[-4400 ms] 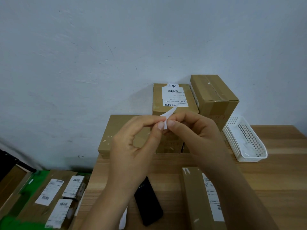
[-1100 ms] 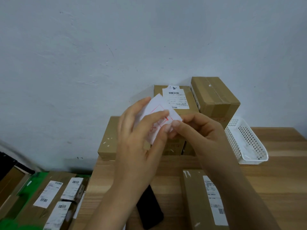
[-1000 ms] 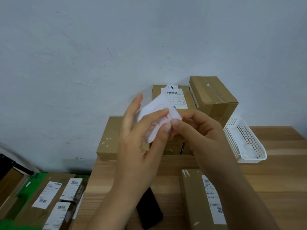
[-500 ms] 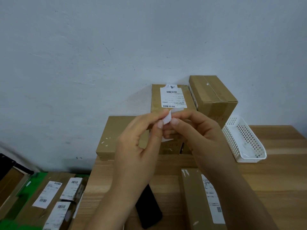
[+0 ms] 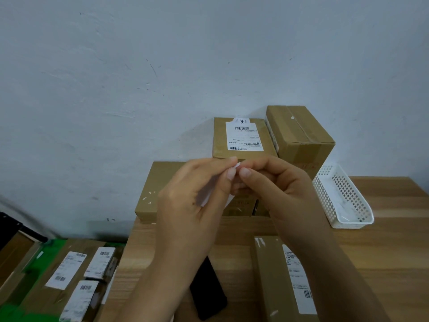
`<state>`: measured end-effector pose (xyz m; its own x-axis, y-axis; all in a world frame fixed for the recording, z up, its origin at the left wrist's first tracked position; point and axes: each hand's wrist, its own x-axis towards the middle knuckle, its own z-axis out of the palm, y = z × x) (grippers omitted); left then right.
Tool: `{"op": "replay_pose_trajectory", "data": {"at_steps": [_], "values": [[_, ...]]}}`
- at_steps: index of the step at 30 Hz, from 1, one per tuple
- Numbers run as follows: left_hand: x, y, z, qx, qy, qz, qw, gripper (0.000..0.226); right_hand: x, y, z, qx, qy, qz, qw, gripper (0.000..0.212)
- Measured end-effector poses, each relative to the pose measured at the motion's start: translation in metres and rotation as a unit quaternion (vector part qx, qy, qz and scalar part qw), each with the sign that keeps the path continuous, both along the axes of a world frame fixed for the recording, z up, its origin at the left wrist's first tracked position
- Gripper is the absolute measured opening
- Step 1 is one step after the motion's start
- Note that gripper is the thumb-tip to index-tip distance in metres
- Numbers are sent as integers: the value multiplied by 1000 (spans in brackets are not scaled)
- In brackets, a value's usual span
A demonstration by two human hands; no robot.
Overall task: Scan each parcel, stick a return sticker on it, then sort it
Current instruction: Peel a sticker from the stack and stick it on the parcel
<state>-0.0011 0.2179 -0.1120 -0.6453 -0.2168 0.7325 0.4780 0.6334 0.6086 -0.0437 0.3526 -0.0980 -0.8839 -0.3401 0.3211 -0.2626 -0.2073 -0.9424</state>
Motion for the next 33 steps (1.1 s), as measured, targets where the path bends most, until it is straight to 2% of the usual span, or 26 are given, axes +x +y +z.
{"op": "replay_pose_trajectory", "data": {"at_steps": [7,15,28,33], "values": [[-2,-3,-2,-21,4,-8,1000,22,-3,2,-1,12,5,1,1000,11],[-4,-4,-3,-32,7,-9,999,23,-3,3,-1,14,-5,-1,1000,20],[-2,-3,-1,-42,5,-20,999,23,-3,6,-1,6,8,6,1000,10],[-1,-1,0,-31,2,-31,999,23,-1,6,0,13,12,0,1000,16]]}}
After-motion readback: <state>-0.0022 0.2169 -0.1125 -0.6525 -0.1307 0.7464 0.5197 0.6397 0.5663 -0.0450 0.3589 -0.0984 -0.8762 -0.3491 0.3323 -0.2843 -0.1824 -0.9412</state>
